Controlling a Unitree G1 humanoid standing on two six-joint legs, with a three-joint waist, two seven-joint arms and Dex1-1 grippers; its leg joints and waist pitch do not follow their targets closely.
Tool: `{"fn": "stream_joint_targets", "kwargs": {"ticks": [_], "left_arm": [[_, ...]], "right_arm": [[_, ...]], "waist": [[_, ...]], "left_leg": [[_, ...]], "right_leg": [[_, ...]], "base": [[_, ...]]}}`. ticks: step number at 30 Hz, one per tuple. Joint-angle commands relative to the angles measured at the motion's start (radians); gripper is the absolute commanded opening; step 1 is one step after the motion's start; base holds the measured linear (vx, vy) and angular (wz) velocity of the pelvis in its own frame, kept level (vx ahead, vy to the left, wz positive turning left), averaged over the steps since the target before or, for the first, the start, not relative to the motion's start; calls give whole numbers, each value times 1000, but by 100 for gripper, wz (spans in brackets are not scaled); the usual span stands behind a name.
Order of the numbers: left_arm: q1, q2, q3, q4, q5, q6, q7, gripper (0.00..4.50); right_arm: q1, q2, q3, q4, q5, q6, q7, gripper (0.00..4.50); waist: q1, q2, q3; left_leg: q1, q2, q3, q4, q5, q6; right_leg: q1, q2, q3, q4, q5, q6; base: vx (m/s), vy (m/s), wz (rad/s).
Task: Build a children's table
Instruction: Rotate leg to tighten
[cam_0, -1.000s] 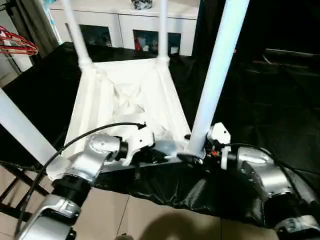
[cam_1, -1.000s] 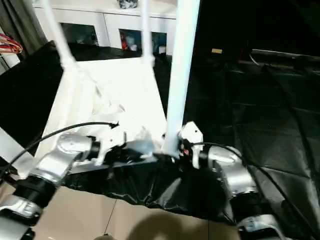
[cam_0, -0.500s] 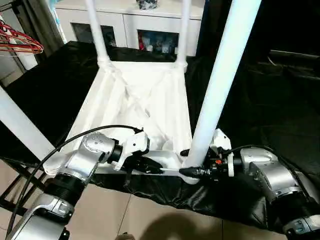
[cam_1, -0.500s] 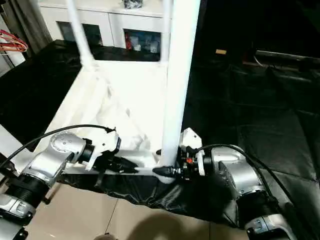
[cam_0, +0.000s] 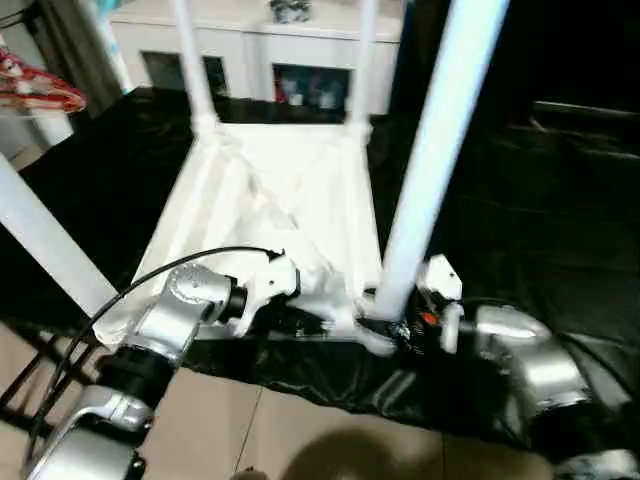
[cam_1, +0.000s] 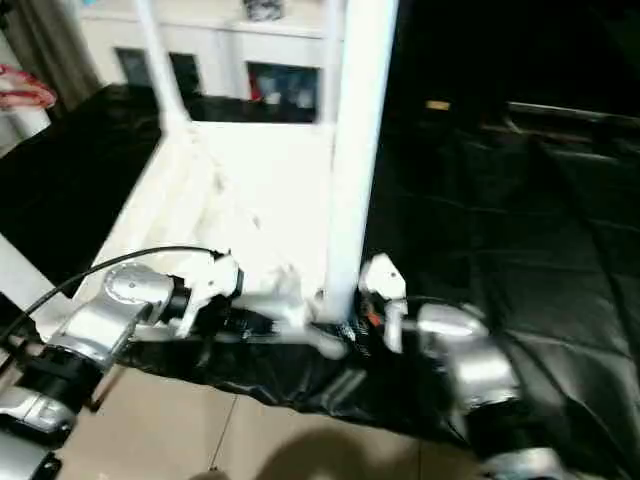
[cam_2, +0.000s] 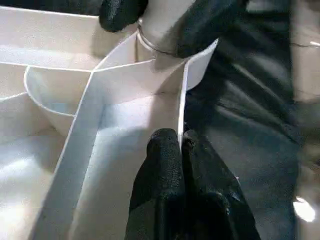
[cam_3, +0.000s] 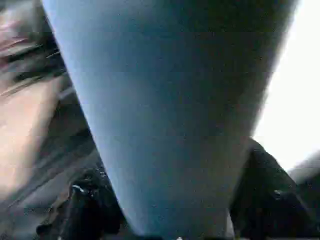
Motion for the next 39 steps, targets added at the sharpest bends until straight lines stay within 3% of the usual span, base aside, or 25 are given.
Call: {"fn": "stream_joint_targets", "kwargs": {"ticks": [1, 4, 6, 7, 8, 9, 10, 11, 12, 13, 14, 15, 17, 19, 23, 29, 34, 39], "left_arm": [[-36, -60, 1, -17, -13, 4, 71, 0], [-44, -117, 0, 13, 24, 7, 196, 0], [-49, -147, -4, 18, 38, 17, 249, 0], [-50, -155, -4, 19, 42, 21, 266, 0], [-59, -187, -8, 28, 62, 23, 323, 0], [-65, -202, -8, 36, 75, 19, 360, 0], [-66, -207, -9, 38, 78, 17, 368, 0], [-71, -220, -12, 42, 89, 14, 392, 0], [-71, -228, -11, 38, 94, 12, 406, 0], [-70, -232, -10, 34, 95, 12, 411, 0], [-68, -234, -10, 28, 96, 12, 412, 0], [-65, -234, -11, 22, 96, 11, 410, 0], [-55, -229, -13, 5, 91, 6, 396, 0], [-42, -215, -14, -14, 82, 5, 365, 0], [-29, -179, -11, -28, 75, -12, 311, 0], [-11, -109, -18, -52, 55, -42, 198, 0], [-1, -43, -17, -68, 24, -66, 78, 0], [-5, 8, -22, -73, -2, -74, -26, 0]], "right_arm": [[6, 56, 67, 36, -18, 21, -34, 235], [-7, 145, 33, 108, -35, 9, -194, 224], [-23, 193, 12, 143, -44, 19, -295, 214], [-28, 206, 8, 153, -48, 20, -323, 214], [-61, 257, -14, 211, -76, 26, -473, 212], [-80, 282, -25, 244, -92, 22, -540, 212], [-86, 290, -29, 255, -95, 21, -560, 212], [-105, 316, -40, 288, -103, 16, -619, 212], [-115, 327, -35, 299, -116, 0, -634, 212], [-119, 332, -29, 302, -125, -11, -636, 212], [-123, 337, -27, 304, -126, -23, -628, 212], [-127, 343, -29, 307, -126, -31, -620, 243], [-130, 343, -35, 305, -122, -38, -598, 260], [-126, 327, -39, 286, -110, -34, -559, 282], [-117, 267, -27, 256, -114, -46, -474, 316], [-59, 125, 27, 129, -71, -20, -205, 316], [-9, -23, 73, 39, -36, -22, 76, 316], [-14, -100, 88, 13, -8, -18, 241, 316]], "waist": [[1, 2, -49], [-16, 5, -46], [-17, -2, -46], [-17, 2, -46], [-22, -12, -44], [-27, 0, -43], [-34, 0, -43], [-37, -21, -43], [-39, -26, -43], [-38, -17, -44], [-40, -23, -45], [-39, -18, -46], [-40, -20, -48], [-42, -20, -51], [-47, -17, -50], [-44, -17, -54], [-25, -18, -59], [-2, -17, -59]], "left_leg": [[-15, 4, 6, -75, -242, 4], [-15, 3, 5, -77, -267, 9], [-13, 3, 6, -77, -270, 19], [-14, 3, 4, -79, -264, 17], [-16, 2, 5, -80, -269, 18], [-13, 2, 4, -82, -275, 6], [-11, -1, 1, -82, -292, -2], [-11, -2, 3, -82, -290, 4], [-13, -3, 3, -82, -282, 10], [-14, -1, 0, -83, -279, 10], [-14, 1, 2, -83, -279, 19], [-16, 3, 1, -85, -276, 23], [-20, 6, 1, -86, -260, 26], [-22, 7, 3, -83, -237, 35], [-23, 5, 5, -81, -236, 43], [-24, 8, 8, -74, -176, 76], [-19, 13, 12, -63, -126, 112], [-16, 18, 16, -61, -132, 116]], "right_leg": [[60, -45, 33, -89, -357, -149], [54, -45, 34, -99, -414, -133], [52, -45, 35, -103, -436, -121], [52, -46, 35, -101, -436, -120], [52, -43, 34, -105, -452, -110], [45, -45, 35, -105, -477, -106], [46, -45, 30, -110, -518, -91], [45, -44, 30, -115, -530, -81], [43, -47, 32, -115, -543, -72], [45, -49, 32, -110, -539, -73], [42, -48, 34, -115, -522, -71], [43, -47, 35, -109, -480, -83], [48, -45, 36, -99, -400, -102], [52, -44, 38, -90, -308, -137], [56, -44, 38, -88, -286, -157], [61, -42, 38, -76, -161, -199], [64, -39, 35, -63, -41, -247], [60, -43, 36, -61, -58, -262]], "base": [[0, 0, 0], [0, 0, 0], [0, 0, 0], [0, 0, 0], [0, 0, 0], [0, 0, 0], [0, 0, 0], [0, 0, 0], [0, 0, 0], [0, 0, 0], [0, 0, 0], [0, 0, 0], [0, 0, 0], [0, 0, 0], [0, 0, 0], [0, 0, 0], [0, 0, 0], [0, 0, 0]]}}
